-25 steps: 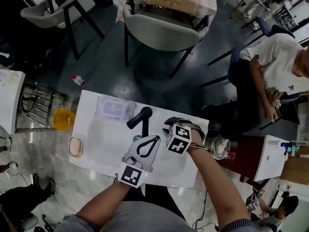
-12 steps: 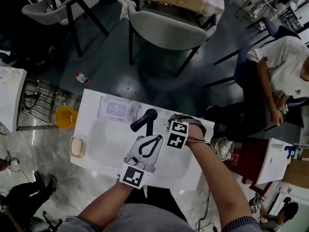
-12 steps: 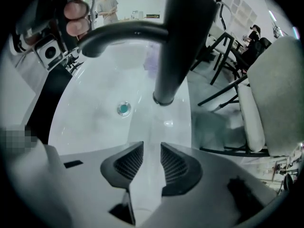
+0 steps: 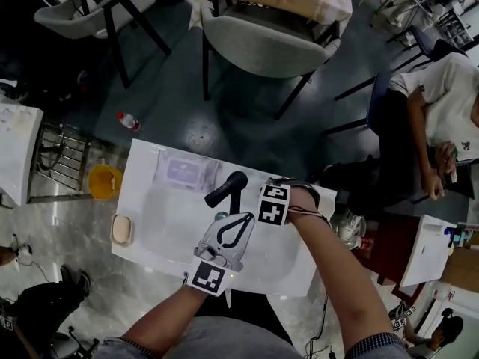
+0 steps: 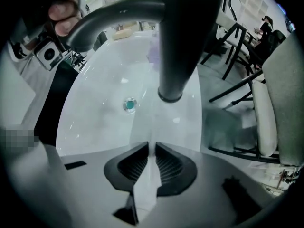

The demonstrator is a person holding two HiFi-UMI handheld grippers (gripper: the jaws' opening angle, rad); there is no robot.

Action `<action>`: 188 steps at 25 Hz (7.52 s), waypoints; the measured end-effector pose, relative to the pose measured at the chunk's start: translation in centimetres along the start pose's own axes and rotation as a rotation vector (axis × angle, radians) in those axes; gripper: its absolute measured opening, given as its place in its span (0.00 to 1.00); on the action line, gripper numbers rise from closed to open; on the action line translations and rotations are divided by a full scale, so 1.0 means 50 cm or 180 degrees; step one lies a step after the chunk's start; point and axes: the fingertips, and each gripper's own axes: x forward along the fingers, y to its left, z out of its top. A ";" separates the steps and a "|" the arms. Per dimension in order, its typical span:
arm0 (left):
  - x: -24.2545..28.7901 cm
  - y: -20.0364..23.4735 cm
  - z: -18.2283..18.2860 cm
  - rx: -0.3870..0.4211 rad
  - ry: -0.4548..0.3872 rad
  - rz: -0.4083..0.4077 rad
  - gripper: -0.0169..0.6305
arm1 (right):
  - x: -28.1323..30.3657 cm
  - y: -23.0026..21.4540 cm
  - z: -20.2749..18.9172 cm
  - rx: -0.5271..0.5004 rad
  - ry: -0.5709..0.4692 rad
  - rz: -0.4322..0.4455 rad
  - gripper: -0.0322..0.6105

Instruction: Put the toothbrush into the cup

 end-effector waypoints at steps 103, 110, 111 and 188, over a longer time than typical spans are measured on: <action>0.303 -0.207 -0.024 0.0260 0.0184 -0.0592 0.04 | -0.367 0.045 -0.303 0.2428 -0.3110 -0.2489 0.13; 0.314 -0.202 -0.050 0.0271 0.0251 -0.0598 0.04 | -0.330 0.035 -0.301 0.2402 -0.3093 -0.2434 0.13; 0.316 -0.201 -0.053 0.0269 0.0260 -0.0590 0.04 | -0.326 0.034 -0.302 0.2397 -0.3086 -0.2432 0.13; -0.150 -0.436 0.238 0.0430 0.0080 -0.1367 0.04 | -0.715 0.472 -0.073 0.2178 -0.4089 -0.2493 0.07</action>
